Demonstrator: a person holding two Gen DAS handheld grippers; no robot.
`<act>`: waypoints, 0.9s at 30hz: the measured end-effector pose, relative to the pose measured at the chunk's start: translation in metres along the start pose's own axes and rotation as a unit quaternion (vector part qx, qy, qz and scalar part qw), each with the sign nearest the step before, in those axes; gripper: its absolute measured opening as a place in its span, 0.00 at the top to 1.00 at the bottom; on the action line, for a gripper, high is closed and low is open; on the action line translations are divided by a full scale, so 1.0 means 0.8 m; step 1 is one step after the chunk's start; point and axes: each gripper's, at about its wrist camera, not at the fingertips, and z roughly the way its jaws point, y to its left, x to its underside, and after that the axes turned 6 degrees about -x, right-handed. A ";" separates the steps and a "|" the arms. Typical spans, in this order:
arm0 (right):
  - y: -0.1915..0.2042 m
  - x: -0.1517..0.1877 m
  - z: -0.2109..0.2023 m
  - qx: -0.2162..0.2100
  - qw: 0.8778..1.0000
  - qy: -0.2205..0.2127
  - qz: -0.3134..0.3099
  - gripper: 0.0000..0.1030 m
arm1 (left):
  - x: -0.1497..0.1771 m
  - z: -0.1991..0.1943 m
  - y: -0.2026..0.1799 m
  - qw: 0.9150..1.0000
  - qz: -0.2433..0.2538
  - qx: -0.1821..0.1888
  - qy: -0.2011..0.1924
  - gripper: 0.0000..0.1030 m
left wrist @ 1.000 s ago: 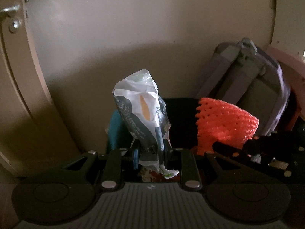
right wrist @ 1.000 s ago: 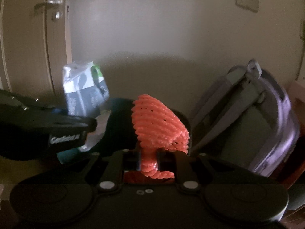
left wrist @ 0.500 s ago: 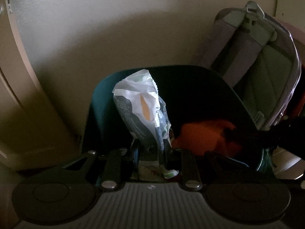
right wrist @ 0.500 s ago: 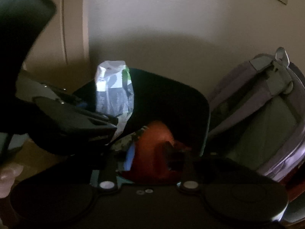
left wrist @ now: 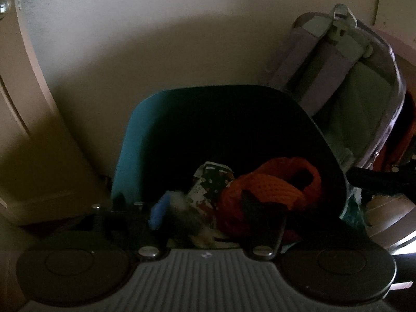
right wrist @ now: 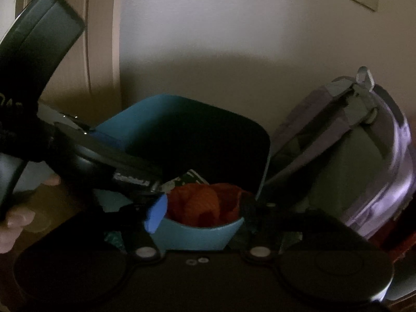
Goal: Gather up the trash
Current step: 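Open both grippers over the teal bin, dropping the wrapper and foam net, then move both tools down from the bin toward the trash on the floor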
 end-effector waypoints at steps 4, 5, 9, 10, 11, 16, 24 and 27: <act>0.002 0.008 -0.028 -0.005 1.000 -0.011 0.008 0.34 | 0.007 -0.029 0.003 1.000 0.003 -0.003 -0.017 0.32; 0.004 0.010 -0.034 -0.007 1.000 -0.014 0.009 0.34 | 0.011 -0.037 0.006 1.000 0.005 -0.002 -0.020 0.32; 0.018 0.018 -0.061 -0.015 1.000 -0.023 0.008 0.29 | 0.026 -0.070 0.008 0.999 0.008 -0.003 -0.032 0.32; 0.023 0.021 -0.070 -0.016 1.000 -0.025 0.006 0.28 | 0.033 -0.079 0.010 0.999 0.007 -0.002 -0.034 0.32; 0.023 0.022 -0.075 -0.016 1.000 -0.026 0.006 0.27 | 0.038 -0.088 0.011 0.999 0.009 -0.001 -0.036 0.32; 0.045 0.040 -0.112 -0.023 0.999 -0.033 0.009 0.25 | 0.071 -0.136 0.015 0.999 0.020 0.000 -0.051 0.32; 0.076 0.088 -0.152 -0.039 0.998 -0.043 0.035 0.21 | 0.135 -0.190 0.016 0.998 0.042 0.013 -0.055 0.32; 0.089 0.112 -0.156 -0.038 0.997 -0.040 0.048 0.19 | 0.167 -0.195 0.015 0.997 0.055 0.015 -0.050 0.32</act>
